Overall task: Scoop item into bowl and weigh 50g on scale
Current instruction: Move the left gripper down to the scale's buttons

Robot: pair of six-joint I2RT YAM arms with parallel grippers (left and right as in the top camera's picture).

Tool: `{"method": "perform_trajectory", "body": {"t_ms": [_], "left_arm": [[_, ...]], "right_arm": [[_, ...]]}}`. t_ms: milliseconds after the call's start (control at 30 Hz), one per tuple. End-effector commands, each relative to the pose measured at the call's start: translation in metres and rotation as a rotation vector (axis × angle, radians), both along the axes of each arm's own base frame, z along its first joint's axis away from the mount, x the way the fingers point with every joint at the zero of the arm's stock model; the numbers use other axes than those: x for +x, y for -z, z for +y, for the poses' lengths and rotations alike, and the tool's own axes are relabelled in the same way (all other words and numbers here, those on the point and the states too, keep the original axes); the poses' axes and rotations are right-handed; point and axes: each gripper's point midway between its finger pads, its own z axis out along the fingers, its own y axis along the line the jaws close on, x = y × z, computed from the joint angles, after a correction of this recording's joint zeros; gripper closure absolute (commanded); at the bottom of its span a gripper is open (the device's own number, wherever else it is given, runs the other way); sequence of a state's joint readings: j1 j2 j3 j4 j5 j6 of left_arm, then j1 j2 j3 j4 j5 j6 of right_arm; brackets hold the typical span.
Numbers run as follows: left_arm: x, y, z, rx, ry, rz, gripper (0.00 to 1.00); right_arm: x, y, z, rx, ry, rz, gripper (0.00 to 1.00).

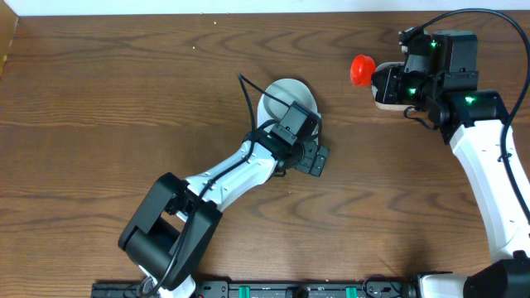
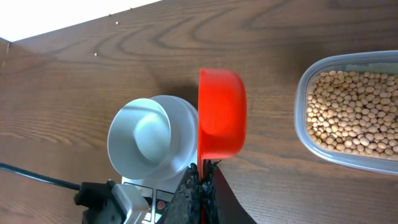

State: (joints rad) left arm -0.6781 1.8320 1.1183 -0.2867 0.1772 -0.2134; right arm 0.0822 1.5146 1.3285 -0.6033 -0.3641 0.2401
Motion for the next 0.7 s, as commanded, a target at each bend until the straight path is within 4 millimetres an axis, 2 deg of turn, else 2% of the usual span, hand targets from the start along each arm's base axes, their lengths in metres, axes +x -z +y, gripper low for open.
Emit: {"method": "perform_trajectory", "body": {"t_ms": [0, 333, 667], "left_arm": [[-0.001, 0.007, 0.0, 0.011, -0.008, 0.013, 0.04], [-0.003, 0.012, -0.009, 0.016, 0.043, -0.008, 0.03], [-0.002, 0.013, -0.009, 0.015, 0.045, -0.011, 0.03]], "right_arm": [[0.003, -0.004, -0.005, -0.027, 0.007, -0.016, 0.99], [0.002, -0.003, -0.005, -0.031, 0.006, -0.013, 0.99], [0.002, -0.002, -0.005, -0.033, 0.007, -0.008, 0.99]]}}
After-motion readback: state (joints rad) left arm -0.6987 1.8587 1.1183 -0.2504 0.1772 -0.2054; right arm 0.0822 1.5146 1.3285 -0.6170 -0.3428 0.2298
